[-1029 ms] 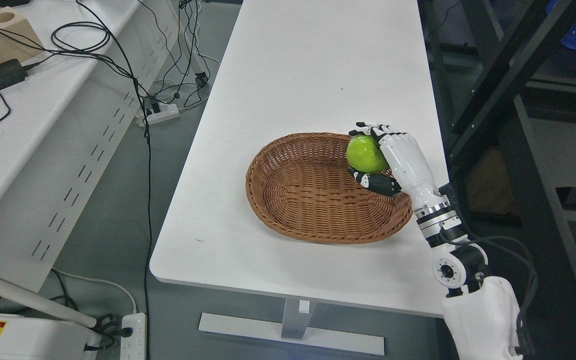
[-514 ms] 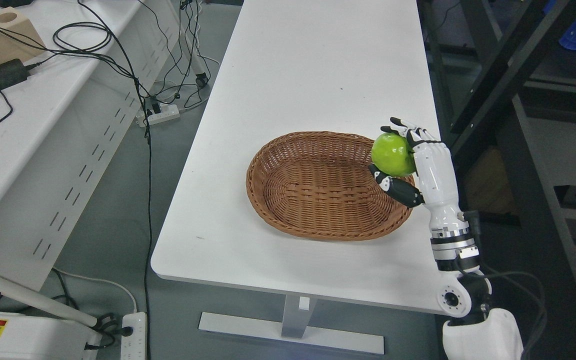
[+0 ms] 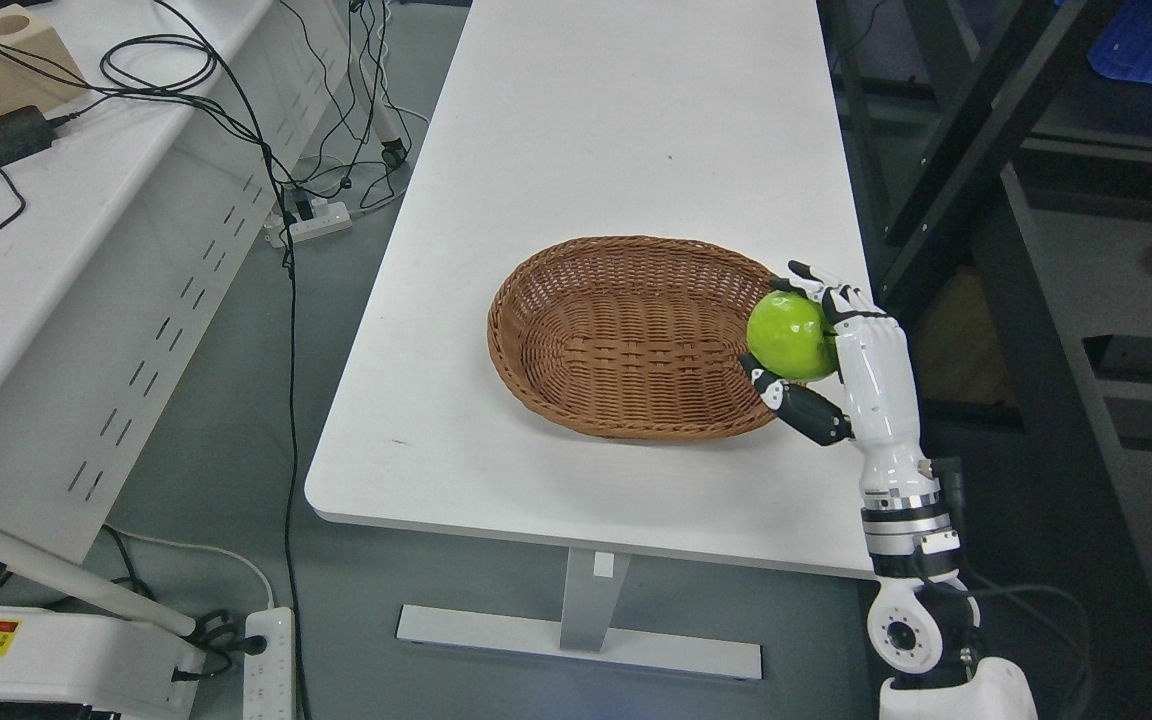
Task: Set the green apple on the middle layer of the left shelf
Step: 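Lift the green apple out of the basket with the right hand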
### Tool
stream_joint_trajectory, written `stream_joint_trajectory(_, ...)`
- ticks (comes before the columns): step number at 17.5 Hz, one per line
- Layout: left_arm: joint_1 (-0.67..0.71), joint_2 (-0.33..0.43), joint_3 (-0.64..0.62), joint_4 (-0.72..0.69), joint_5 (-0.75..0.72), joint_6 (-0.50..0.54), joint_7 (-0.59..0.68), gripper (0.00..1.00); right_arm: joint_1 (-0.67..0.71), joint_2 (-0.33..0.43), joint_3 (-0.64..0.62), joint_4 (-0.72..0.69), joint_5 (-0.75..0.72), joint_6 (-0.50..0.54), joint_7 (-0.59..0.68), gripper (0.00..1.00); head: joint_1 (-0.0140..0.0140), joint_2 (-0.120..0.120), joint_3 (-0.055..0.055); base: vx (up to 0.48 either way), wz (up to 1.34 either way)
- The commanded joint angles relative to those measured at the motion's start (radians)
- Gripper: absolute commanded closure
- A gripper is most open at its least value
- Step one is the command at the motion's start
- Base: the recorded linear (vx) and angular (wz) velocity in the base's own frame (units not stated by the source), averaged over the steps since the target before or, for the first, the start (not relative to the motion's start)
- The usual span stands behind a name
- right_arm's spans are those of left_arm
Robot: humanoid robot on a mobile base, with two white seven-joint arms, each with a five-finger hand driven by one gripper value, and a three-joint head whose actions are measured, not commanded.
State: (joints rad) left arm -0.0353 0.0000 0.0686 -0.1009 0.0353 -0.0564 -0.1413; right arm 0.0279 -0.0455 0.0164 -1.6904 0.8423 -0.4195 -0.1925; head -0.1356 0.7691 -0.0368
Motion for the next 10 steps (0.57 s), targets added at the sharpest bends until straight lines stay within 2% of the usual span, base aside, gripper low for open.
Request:
stream_joint_trajectory(1,0.0,0.017,0.0,0.001,0.0,0.0,0.0,0.0,0.046,0.012,-0.042,-0.032,-0.003,0.001,0.007,1.0,0.0,0.0,0.0,-0.121,-0.05)
stream_joint_trajectory(10,0.0,0.017,-0.003,0.0,0.0,0.0,0.0,0.0,0.124,0.013,-0.047,-0.032,-0.003,0.004,0.007,1.0,0.0,0.0,0.0,-0.156,0.0)
